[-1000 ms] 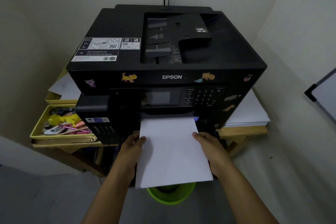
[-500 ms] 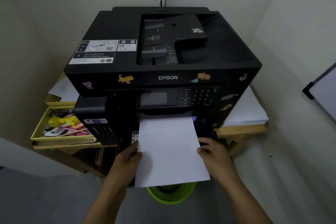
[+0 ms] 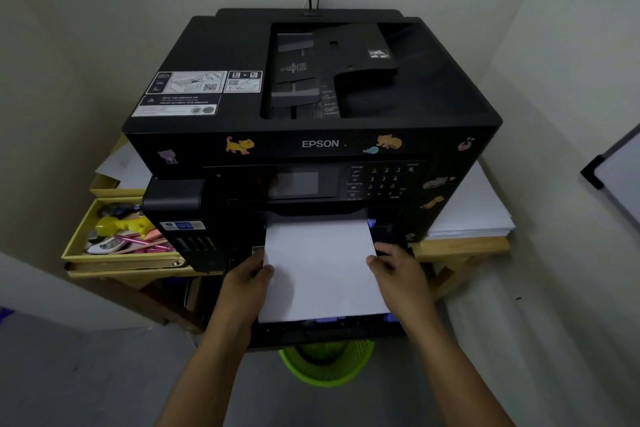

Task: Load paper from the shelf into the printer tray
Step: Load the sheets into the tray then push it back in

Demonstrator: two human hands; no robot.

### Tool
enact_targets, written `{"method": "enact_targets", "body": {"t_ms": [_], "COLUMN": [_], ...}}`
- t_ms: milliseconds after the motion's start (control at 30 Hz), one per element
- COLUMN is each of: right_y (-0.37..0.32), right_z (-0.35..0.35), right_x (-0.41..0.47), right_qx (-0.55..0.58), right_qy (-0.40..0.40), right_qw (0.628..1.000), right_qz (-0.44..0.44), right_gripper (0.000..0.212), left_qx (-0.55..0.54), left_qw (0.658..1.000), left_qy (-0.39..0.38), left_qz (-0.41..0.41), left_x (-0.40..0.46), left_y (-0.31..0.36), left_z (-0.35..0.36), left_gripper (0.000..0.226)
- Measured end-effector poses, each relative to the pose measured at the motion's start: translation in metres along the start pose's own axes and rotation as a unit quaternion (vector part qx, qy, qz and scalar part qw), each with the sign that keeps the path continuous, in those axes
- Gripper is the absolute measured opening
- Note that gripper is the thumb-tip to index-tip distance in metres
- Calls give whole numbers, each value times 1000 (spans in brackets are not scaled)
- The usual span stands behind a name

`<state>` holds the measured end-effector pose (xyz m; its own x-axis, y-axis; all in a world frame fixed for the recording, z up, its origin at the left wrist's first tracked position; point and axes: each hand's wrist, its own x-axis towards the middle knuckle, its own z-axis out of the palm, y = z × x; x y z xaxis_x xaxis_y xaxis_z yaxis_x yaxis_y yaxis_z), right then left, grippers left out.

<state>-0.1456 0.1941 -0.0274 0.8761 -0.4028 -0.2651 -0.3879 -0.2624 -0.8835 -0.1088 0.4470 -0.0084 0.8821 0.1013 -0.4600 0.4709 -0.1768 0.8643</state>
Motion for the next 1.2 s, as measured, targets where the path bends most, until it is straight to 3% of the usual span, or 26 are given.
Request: {"method": "enact_targets", "body": {"t_ms": [267, 667, 867, 1200], "right_y": [16, 16, 12, 16], "right_z": [-21, -5, 1, -13], "right_x": [-21, -10, -9, -29], "right_qx": [-157, -105, -106, -137], "right_qy": [-23, 29, 50, -32], "right_qw": [986, 993, 991, 988], "right_qz": [-57, -52, -66, -69], "right_gripper": [31, 31, 30, 49], "left_qx": [186, 102, 114, 170], "left_qw": [980, 992, 988, 977], "left_qy": [-26, 30, 55, 58], "left_qz": [61, 71, 90, 111], "left_x": [-28, -18, -14, -22], "left_y": [-4, -8, -9, -26], "left_z": [-20, -4, 3, -7], "left_gripper": [46, 44, 43, 53]}}
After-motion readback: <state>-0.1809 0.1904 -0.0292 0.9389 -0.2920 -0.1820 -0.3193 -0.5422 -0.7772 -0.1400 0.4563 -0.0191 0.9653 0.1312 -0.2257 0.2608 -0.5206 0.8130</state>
